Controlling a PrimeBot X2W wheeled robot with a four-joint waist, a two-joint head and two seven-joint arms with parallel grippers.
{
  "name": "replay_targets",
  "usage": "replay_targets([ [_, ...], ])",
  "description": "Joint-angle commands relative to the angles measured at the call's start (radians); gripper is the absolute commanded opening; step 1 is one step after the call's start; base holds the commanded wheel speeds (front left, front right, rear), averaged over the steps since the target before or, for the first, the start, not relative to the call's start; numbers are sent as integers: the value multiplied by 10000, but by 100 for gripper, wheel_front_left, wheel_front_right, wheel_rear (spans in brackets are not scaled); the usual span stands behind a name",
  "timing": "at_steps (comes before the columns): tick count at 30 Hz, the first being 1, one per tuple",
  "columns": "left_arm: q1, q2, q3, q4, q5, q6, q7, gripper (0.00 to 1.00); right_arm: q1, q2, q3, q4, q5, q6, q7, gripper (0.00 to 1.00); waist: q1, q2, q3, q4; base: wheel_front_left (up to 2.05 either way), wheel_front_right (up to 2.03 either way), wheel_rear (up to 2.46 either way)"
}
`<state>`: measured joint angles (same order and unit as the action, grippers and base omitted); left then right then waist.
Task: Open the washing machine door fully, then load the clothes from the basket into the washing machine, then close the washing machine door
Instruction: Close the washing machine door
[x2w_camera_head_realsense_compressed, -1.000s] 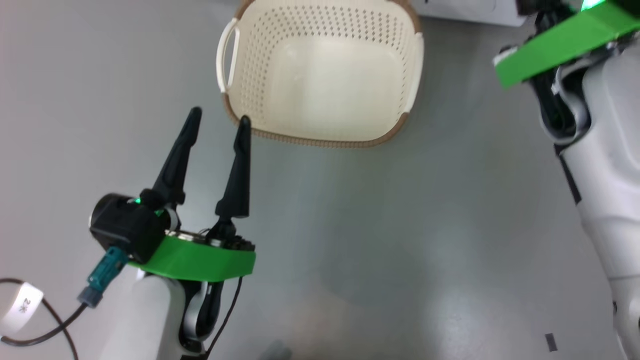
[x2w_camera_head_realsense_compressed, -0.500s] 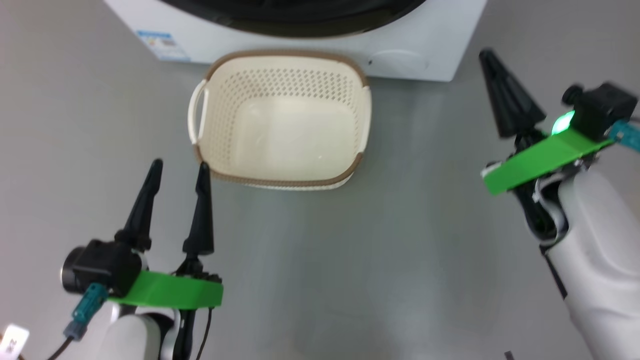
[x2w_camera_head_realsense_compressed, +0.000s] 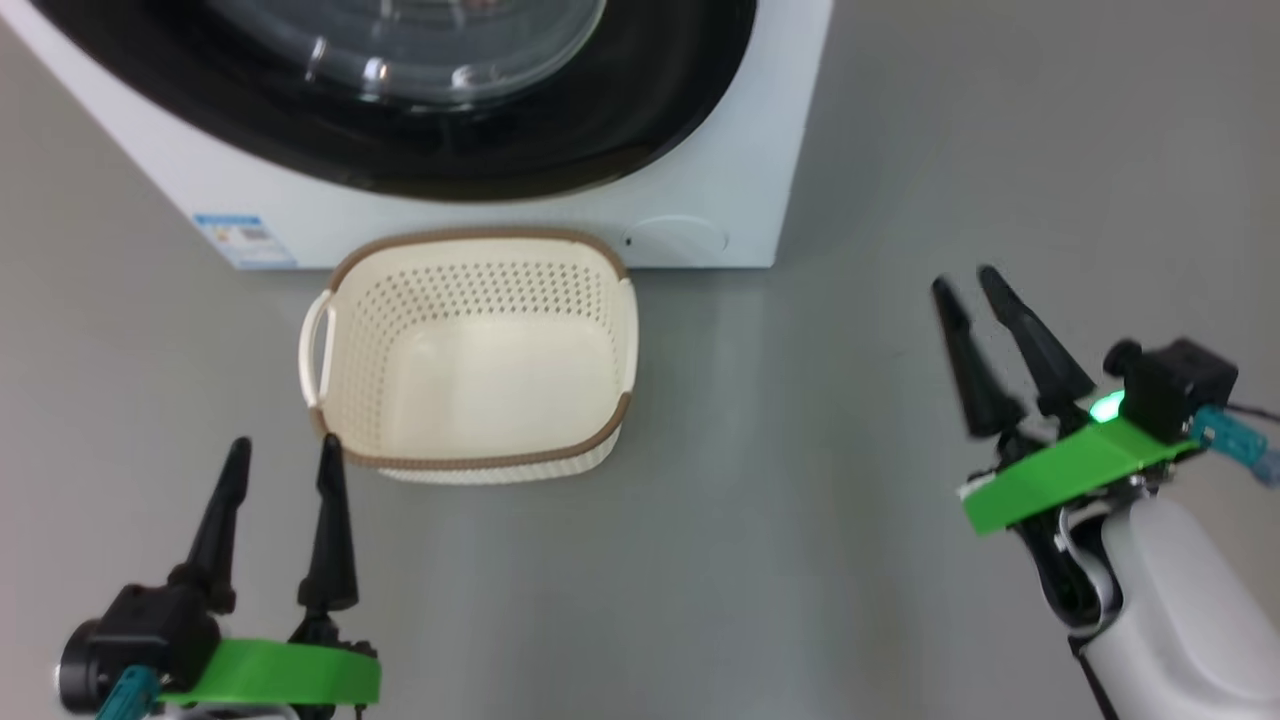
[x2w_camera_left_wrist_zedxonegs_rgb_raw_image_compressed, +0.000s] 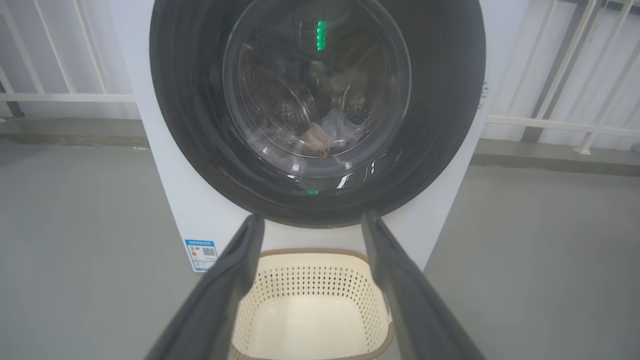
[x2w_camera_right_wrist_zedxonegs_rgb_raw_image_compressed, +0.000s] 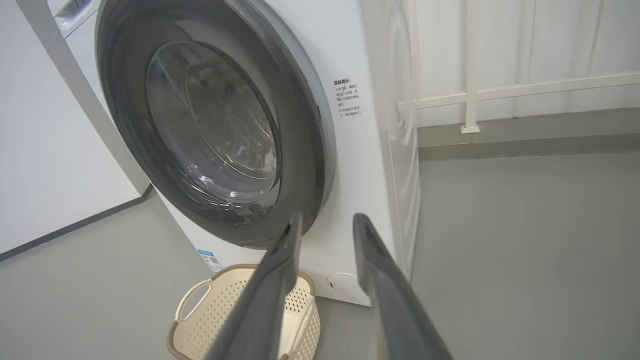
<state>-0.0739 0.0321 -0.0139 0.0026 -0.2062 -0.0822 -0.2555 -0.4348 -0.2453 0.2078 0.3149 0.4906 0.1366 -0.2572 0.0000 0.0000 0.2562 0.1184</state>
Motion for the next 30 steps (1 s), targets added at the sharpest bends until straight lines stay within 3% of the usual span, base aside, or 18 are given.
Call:
replay_targets([
  [1, 74, 181, 394, -305, 7, 66, -63, 100, 270, 97, 121, -311, -114, -59, -45, 100, 0, 0, -454, -423, 0, 0, 0],
  [13, 1043, 181, 1058, -273, 156, 232, -63, 100, 1958, 331, -374, -1405, -1062, -59, -45, 100, 0, 0, -1139, -1006, 0, 0, 0],
  [30, 2056, 181, 1194, -544, 265, 570, -63, 100, 3805, 1130, -1525, -2026, -1758, -59, -45, 100, 0, 0, -2020, -1024, 0, 0, 0],
])
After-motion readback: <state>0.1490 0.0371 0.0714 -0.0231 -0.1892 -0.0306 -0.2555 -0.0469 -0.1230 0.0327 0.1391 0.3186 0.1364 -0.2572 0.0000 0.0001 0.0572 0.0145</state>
